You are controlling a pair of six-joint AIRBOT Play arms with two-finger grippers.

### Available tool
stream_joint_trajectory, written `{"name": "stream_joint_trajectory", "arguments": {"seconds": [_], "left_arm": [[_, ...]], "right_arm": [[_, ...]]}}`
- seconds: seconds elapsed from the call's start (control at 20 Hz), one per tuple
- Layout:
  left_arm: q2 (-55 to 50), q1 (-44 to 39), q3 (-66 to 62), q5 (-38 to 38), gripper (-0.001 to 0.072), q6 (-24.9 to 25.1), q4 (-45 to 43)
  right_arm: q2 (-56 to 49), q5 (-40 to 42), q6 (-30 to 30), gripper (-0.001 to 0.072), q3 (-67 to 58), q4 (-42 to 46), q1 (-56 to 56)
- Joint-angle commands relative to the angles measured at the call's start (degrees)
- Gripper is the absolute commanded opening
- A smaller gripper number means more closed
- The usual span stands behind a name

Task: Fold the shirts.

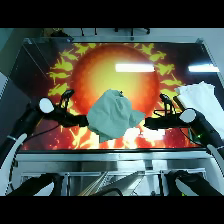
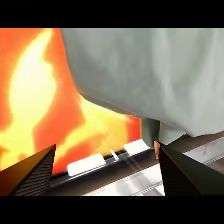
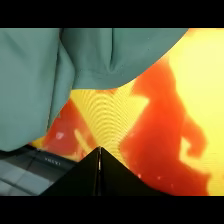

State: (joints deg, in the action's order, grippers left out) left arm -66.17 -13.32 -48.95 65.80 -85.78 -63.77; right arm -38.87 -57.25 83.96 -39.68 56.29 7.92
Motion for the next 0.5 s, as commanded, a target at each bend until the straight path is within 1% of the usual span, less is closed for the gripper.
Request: {"name": "stream_joint_trajectory", "arguments": {"seconds": [0.0,0.05,0.1,0.2,0.25,0.35,0.45], "left_arm": [[6.23,1.14,15.23,-11.69,0.0702,3.19,13.53],[7.08,0.17,18.18,-14.03,0.0702,3.63,16.46],[7.65,-1.16,20.37,-16.37,0.0701,4.66,19.06],[8.07,-4.98,23.58,-21.14,0.0701,5.95,22.99],[8.02,-7.19,24.52,-23.5,0.0702,5.88,23.41],[8.02,-10.51,25.49,-27.36,0.0701,5.7,23.47],[7.19,-12.17,25.09,-29.16,0.0701,4.63,23.61]], "right_arm": [[-1.6,7.23,0.37,0.035,-0.55,0.0,-1.88],[-3.23,8.7,0.63,0.0372,-1.49,-0.02,-4.09],[-5.64,9.49,0.61,0.0358,-2.69,-0.02,-6.58],[-11.15,9.22,-0.17,0.036,-4.68,-0.61,-10.56],[-14.1,9.27,-1.9,0.036,-5.18,-2.14,-11.47],[-19.32,9.31,-7.58,0.036,-5.25,-7.3,-11.19],[-24.09,9.86,-12.41,0.036,-5.25,-13.22,-10.47]]}}
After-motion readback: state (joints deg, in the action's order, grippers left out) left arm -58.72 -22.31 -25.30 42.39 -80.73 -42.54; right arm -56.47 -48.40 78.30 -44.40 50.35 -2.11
